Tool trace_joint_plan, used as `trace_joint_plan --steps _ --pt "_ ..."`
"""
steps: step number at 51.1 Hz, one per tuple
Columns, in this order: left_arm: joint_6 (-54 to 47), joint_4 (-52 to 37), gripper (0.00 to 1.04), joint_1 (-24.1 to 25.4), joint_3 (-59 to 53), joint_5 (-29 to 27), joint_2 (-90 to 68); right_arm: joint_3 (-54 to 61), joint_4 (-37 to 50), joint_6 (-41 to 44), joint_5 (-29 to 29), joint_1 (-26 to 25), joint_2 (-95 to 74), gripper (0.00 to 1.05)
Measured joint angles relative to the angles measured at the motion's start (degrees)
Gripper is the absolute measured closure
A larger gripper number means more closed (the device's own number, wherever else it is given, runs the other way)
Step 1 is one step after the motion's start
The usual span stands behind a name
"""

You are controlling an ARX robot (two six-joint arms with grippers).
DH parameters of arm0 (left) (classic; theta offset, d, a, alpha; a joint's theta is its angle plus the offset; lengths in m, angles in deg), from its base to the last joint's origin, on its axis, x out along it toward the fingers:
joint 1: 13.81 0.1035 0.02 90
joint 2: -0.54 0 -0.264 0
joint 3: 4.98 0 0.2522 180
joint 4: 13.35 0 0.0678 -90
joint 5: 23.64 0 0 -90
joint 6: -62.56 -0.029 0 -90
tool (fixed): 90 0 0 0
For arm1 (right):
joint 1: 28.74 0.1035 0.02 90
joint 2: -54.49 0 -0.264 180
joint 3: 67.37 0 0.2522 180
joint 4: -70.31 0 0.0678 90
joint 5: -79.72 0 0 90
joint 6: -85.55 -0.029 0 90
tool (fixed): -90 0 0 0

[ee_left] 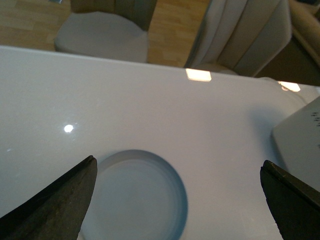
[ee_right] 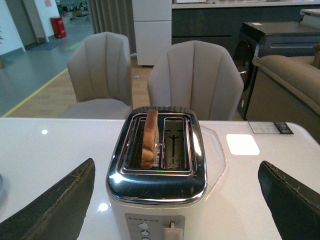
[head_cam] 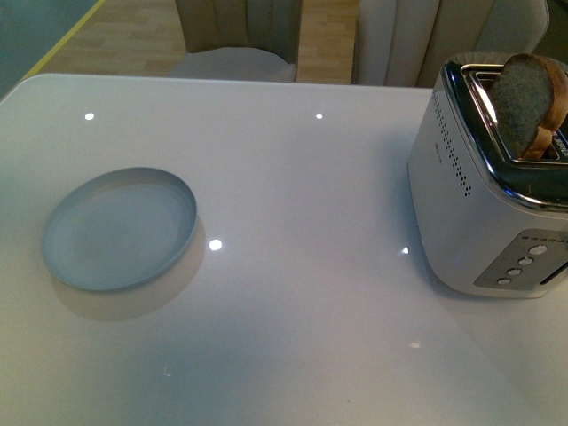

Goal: Left arm holds plate, right arm toasts bread

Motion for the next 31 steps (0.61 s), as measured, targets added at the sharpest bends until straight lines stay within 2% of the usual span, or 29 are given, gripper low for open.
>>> trace_joint_plan --steps 1,3,5,6,8,12,23,29,31 --pt "0.42 -0.28 0.07 -0.22 -0.31 -0.2 0.63 0.0 0.0 0.0 0.0 0.0 0.0 0.09" --pt "0.26 -5.75 0.11 -1.11 -2.1 -4.59 0.74 0.0 0.0 0.02 0.0 0.0 0.0 0.09" --pt "0.0 -16.24 0.18 -2.12 -5.73 -12.15 0.87 0.0 0.0 0.0 0.04 0.0 0.02 0.09" --pt "-0.07 -18.71 0.2 -2.34 -6.73 -13.86 0.87 0.0 0.0 0.0 0.04 0.0 0.02 0.09" --pt "-0.2 -30.93 0.31 -3.39 -12.7 -20.79 1.18 0.0 0.0 0.0 0.07 0.0 0.02 0.09" --pt "-0.24 -38.73 0.43 -4.42 -17.62 -23.43 3.28 0.0 0.0 0.0 0.02 0.0 0.0 0.09" --pt "-0.42 -40.54 0.77 -6.51 -24.83 -25.86 11.43 0.0 0.0 0.0 -0.02 0.0 0.02 0.09" --pt "-0.42 -39.28 1.02 -7.87 -29.11 -26.97 16.39 0.0 0.0 0.0 0.0 0.0 0.02 0.09" --pt "-0.48 -38.58 1.02 -8.22 -30.34 -27.41 18.43 0.0 0.0 0.0 0.0 0.0 0.02 0.09"
